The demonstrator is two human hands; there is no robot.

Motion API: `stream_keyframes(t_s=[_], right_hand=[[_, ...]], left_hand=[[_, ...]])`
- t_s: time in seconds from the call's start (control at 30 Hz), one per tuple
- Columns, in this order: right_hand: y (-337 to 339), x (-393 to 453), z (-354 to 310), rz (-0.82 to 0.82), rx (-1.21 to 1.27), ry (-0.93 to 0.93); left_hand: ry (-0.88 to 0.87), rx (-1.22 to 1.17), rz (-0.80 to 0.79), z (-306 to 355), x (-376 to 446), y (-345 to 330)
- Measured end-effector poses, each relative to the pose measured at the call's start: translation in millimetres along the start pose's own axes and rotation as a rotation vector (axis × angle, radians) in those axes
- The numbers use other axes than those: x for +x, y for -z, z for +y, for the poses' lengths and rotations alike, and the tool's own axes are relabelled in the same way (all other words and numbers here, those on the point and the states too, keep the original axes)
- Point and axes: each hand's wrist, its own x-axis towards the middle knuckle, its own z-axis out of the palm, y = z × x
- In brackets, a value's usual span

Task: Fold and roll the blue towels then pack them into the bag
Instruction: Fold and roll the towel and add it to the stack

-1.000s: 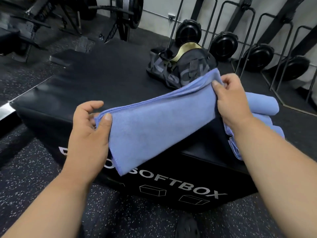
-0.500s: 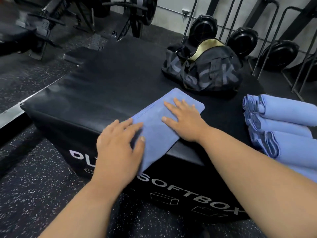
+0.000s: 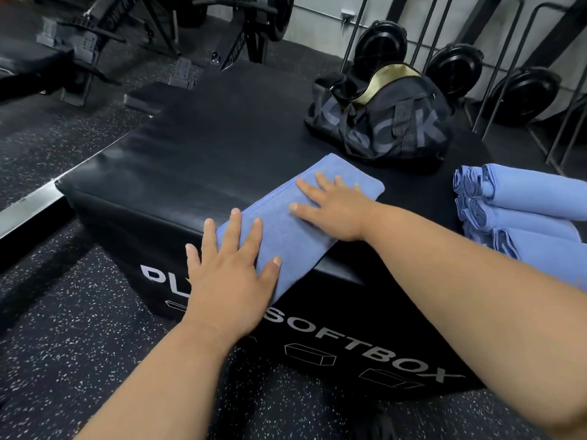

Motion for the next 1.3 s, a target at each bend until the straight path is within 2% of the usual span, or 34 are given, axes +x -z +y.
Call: stream_keyframes(t_s=[0.1,0.23,0.33,0.4,0.5,0.7,0.77,0.9,0.97,1.03,1.1,1.17,1.23,1.3], right_hand=[[-17,5,4,0.072,0.021,-0.030],[-6,27,45,0.164,0.062,-0.189],[6,43,65,0.141,0.112,-0.248],[12,52,64,0.117,-0.004,-0.277],[23,61,44,0.152,-0.097,-0.241],[34,88,39,0.285,0.146,-0.148],[35,101,42,0.343,0.102,-0.117],[41,119,47,0.500,-0.204,-0.052],[40,123,53,0.527,-0.203,-0.058],[37,115,52,0.562,-0.069,-0.016],[27,91,43,0.528,0.129,0.086],[8,54,28,0.381,0.219,0.177],[-18,15,18,0.275,0.128,0.235],[-34,-11,14,0.242,0.054,0.258]], left_hand=[[-0.002,-0.004,-0.007,0,1,1],[-0.009,-0.016,-0.015,-3,1,1],[-0.016,-0.034,-0.022,-4,2,0],[-0.018,-0.034,-0.022,-3,3,0],[-0.016,-0.013,-0.019,-1,3,0],[-0.024,0.001,0.007,0,2,-1],[-0.033,-0.039,0.044,0,1,0],[-0.124,-0.097,0.168,1,3,1],[-0.148,-0.076,0.121,-1,4,-4],[-0.153,-0.078,0.092,-4,5,-10],[-0.157,-0.088,0.093,-6,6,-12],[-0.151,-0.099,0.087,-7,8,-10],[-0.153,-0.102,0.086,-7,7,-9],[-0.162,-0.134,0.099,-7,5,-8]])
